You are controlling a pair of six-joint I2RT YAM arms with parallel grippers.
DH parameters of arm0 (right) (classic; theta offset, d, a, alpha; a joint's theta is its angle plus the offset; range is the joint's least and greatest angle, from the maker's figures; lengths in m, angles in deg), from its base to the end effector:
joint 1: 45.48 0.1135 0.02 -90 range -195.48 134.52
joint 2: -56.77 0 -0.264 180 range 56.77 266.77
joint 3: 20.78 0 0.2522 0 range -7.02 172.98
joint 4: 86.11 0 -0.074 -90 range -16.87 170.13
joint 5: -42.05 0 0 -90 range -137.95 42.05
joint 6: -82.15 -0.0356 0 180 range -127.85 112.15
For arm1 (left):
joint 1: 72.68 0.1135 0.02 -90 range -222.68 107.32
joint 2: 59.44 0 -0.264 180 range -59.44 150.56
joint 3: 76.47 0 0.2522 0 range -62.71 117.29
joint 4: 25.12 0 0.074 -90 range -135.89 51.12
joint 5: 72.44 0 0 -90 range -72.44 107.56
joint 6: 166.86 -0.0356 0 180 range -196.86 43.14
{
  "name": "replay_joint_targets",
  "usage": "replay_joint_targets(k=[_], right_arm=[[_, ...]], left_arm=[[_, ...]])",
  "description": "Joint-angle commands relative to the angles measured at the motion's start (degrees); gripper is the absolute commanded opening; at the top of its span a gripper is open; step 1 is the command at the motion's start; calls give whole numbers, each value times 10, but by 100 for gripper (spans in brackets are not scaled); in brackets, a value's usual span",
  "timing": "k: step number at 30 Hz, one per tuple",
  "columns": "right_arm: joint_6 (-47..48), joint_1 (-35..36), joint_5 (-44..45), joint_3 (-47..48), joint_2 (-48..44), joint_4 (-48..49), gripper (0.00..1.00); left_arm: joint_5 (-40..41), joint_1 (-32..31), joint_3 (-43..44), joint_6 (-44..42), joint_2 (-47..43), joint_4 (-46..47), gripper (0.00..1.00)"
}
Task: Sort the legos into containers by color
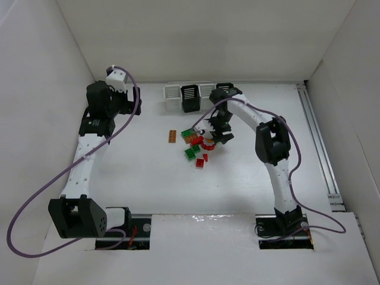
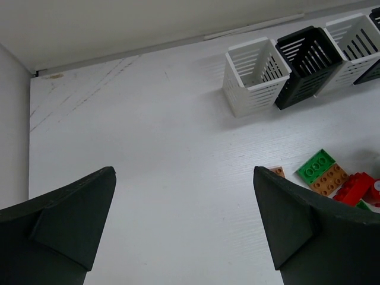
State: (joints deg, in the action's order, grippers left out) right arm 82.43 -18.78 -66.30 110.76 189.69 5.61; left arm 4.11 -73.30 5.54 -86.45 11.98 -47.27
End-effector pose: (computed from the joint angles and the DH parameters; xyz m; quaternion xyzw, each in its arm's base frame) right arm 0.3993 0.2133 0.1930 -0.8419 0.5156 0.1340 0.0865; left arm 0.2901 -0.0114 0.3883 0.1422 0.7598 -0.0413 0.6331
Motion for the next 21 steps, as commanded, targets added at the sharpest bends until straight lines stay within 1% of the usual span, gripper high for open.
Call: replay_joint_targets(k=[1, 3, 7, 9, 10, 11, 12, 14, 15, 16, 18, 20, 21], right_arm=[[5, 9, -3, 26, 20, 3, 78], [5, 9, 2, 26, 20, 3, 76], [0, 14, -3, 26, 20, 8, 78], [-5, 14, -3, 26, 25, 13, 75], [-11, 14, -3, 26, 25, 13, 69], [-11, 14, -3, 21, 25, 19, 69], [-19, 14, -3, 21, 25, 19, 59], [-31, 14, -3, 21, 25, 39, 49], [-36, 14, -3, 21, 25, 39, 41], [-46, 14, -3, 21, 25, 46, 37], [-51, 8, -3, 21, 19, 46, 34], [-72, -5, -10, 16, -12, 46, 27], [-72, -10, -17, 16, -13, 46, 27]], left_arm=[[-9, 3, -2, -1, -4, 24, 100], [-14, 3, -2, -1, 1, 24, 100], [-19, 3, -2, -1, 7, 30, 100], [-25, 3, -2, -1, 12, 30, 100], [-25, 3, -2, -1, 12, 30, 100], [-25, 3, -2, -1, 12, 30, 100], [-25, 3, -2, -1, 12, 30, 100], [-31, 3, -2, -1, 12, 30, 100], [-31, 3, -2, -1, 12, 30, 100], [-36, 3, -2, -1, 12, 30, 100], [-41, 3, -2, -1, 17, 36, 100], [-47, 3, -7, 11, 17, 52, 100], [-53, 3, -7, 11, 22, 52, 100]])
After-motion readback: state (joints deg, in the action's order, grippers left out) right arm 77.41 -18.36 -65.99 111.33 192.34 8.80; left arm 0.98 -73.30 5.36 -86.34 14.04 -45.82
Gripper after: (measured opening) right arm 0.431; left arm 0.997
